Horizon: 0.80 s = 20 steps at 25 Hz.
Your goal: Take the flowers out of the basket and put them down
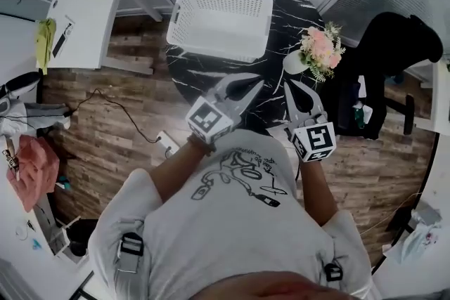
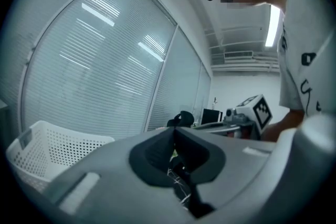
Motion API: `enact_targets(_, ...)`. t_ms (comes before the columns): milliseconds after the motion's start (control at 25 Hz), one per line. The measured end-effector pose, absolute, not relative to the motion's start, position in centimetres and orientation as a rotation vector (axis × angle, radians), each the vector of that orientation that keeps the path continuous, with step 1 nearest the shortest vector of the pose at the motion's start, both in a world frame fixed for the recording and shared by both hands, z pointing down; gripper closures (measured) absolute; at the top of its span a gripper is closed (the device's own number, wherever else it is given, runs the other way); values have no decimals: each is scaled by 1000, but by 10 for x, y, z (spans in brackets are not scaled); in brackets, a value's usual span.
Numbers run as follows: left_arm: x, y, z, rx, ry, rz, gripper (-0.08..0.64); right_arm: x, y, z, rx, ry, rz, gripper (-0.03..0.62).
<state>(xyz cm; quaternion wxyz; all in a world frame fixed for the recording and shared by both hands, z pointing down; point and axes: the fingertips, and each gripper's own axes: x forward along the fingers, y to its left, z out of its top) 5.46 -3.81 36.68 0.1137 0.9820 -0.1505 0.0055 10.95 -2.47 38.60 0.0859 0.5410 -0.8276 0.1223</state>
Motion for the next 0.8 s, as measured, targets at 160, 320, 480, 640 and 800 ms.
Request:
enact_targets(160,39,-29,337,2897,-453,35,557,88,-26,344,1568,-2542,318,588)
enact_targets(320,27,-22,300,2906,-471,-39,557,68,-25,305,1531,-2631,255,586)
enact_targets(480,12,-19,269,2887,-511,-109,558,46,-17,274,1491,-2683,221,588)
enact_targets(640,1,-21,242,2901,-545,-156,558,28,-12,252,1435,-2735,200,588)
enact_targets(800,-5,-18,229,2931,-549,-152,558,20,-9,235,1403,-2765,172,586)
